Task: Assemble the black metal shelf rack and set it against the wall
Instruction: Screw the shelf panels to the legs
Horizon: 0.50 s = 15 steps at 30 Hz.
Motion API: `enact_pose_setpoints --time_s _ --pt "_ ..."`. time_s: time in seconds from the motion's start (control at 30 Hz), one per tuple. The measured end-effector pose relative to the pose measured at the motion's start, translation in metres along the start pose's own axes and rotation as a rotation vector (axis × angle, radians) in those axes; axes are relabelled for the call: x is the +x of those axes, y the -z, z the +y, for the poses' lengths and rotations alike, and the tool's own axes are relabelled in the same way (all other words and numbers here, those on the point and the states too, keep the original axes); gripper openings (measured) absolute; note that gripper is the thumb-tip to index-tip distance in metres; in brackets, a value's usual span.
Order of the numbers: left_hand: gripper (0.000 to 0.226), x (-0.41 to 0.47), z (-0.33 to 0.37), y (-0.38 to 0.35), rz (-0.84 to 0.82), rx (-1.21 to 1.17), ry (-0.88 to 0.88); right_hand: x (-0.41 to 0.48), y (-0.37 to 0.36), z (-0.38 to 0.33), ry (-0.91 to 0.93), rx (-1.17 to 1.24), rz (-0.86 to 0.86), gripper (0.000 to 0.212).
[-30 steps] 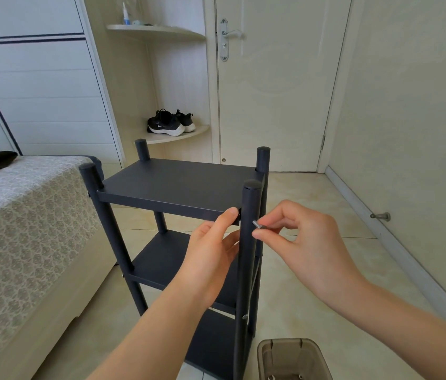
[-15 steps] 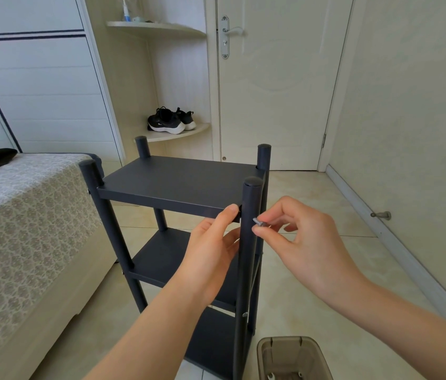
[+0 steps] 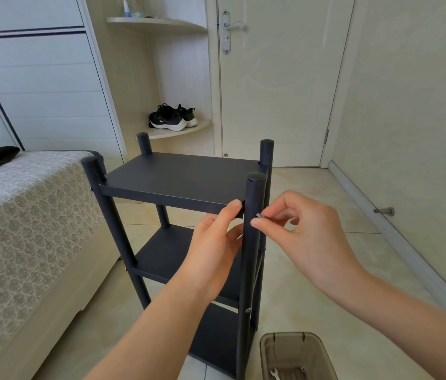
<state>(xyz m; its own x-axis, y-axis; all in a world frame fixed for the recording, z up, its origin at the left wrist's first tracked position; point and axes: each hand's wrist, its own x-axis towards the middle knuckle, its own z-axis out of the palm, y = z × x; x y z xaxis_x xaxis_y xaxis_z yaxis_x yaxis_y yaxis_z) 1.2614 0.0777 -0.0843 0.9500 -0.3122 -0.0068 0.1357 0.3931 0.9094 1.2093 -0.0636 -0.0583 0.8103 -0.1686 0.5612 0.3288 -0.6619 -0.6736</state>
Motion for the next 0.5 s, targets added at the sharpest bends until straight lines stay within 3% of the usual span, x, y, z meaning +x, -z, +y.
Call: enact_pose_setpoints --time_s 0.5 --pt "0.077 0.0004 0.0005 0.0004 -0.013 -0.008 0.000 0.0021 -0.0041 0.0009 -0.046 0.010 -0.034 0.018"
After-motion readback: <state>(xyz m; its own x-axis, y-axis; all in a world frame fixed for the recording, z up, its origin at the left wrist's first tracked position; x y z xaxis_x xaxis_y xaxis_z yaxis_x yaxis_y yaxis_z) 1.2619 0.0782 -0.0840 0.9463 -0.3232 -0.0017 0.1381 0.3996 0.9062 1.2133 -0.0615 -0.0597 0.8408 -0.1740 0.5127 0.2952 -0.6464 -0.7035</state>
